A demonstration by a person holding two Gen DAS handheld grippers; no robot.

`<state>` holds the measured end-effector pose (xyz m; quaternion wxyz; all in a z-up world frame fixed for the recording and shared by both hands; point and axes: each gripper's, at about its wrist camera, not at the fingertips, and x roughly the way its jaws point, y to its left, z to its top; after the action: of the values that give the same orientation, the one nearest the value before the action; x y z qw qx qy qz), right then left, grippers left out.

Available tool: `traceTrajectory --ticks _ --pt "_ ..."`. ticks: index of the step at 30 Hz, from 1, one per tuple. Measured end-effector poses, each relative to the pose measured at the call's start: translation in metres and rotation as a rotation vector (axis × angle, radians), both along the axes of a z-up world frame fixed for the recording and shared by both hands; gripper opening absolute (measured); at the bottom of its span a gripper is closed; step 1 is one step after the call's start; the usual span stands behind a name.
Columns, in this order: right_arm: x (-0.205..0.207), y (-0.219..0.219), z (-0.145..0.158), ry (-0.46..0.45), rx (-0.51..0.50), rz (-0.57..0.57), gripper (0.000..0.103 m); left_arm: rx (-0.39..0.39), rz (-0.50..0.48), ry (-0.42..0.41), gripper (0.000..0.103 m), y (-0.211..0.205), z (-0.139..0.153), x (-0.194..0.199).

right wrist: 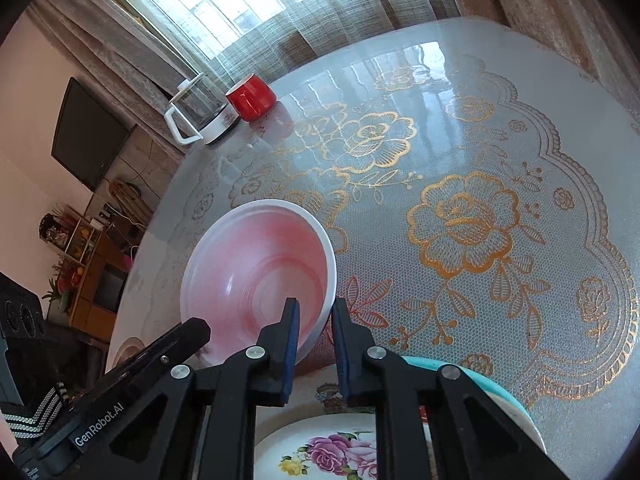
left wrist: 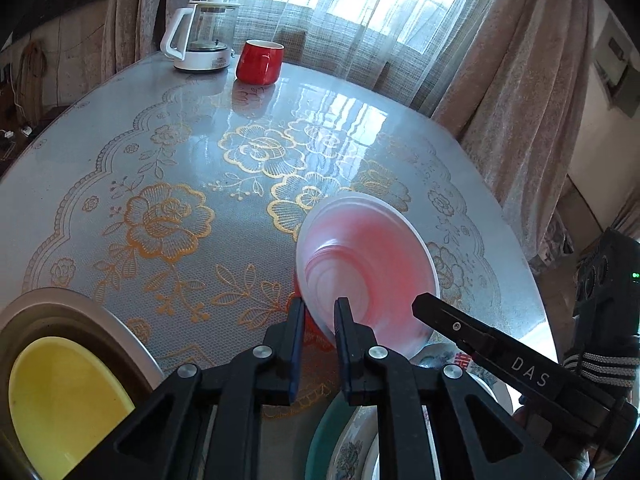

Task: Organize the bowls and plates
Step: 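Carry the red bowl toward the steel bowl with the left gripper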

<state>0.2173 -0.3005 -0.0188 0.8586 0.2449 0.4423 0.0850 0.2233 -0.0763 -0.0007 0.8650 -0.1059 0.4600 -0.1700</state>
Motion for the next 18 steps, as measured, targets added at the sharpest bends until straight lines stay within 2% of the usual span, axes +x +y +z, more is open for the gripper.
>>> traceTrajectory --ticks 5,18 --pt "-0.006 0.006 0.006 -0.019 0.004 0.017 0.017 -0.012 0.007 -0.016 0.015 0.010 0.004 -0.010" --pt "-0.028 0.033 0.022 -0.075 0.015 0.073 0.017 0.032 0.020 -0.168 0.015 0.036 0.031 -0.057"
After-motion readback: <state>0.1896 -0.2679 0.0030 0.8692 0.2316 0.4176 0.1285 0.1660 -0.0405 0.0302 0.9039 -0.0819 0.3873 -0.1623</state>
